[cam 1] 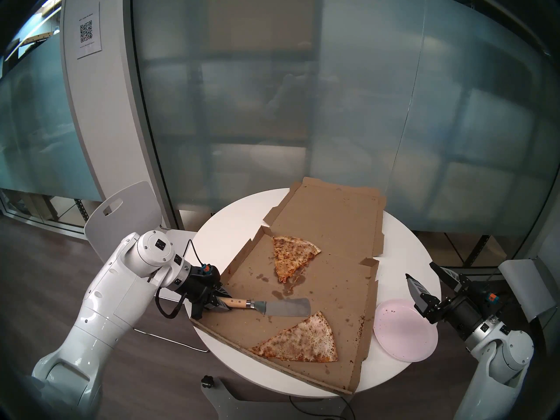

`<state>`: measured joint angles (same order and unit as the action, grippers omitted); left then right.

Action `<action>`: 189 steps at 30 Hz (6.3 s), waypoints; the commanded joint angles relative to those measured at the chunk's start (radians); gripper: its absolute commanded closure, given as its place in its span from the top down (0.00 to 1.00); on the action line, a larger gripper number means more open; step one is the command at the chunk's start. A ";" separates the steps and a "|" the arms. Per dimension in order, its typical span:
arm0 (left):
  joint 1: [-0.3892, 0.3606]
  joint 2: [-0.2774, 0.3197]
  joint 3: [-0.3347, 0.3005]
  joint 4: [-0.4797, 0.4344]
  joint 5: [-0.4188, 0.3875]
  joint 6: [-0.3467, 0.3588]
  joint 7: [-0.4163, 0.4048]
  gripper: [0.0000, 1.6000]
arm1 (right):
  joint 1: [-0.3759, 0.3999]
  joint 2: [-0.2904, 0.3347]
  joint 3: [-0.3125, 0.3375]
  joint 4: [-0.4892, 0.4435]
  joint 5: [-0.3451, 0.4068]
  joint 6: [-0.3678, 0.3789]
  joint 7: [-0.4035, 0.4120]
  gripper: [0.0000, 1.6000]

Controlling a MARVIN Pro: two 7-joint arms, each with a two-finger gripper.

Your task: Put pizza slice onto the plate

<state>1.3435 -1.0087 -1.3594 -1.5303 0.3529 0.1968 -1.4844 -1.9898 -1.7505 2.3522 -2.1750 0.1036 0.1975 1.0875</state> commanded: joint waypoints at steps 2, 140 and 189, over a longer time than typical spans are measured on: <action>-0.053 0.049 0.048 -0.022 -0.022 0.019 0.001 0.00 | 0.003 -0.002 0.001 -0.016 0.007 0.000 0.001 1.00; -0.127 0.204 0.351 -0.100 -0.334 0.057 0.048 0.00 | 0.003 -0.002 0.001 -0.016 0.007 0.000 0.001 1.00; -0.133 0.216 0.245 -0.176 -0.424 0.094 0.048 0.00 | 0.008 -0.003 0.011 -0.023 0.021 -0.001 -0.051 1.00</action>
<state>1.2338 -0.7945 -1.0856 -1.6743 -0.0458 0.2850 -1.4272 -1.9898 -1.7506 2.3523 -2.1755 0.1021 0.1964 1.0827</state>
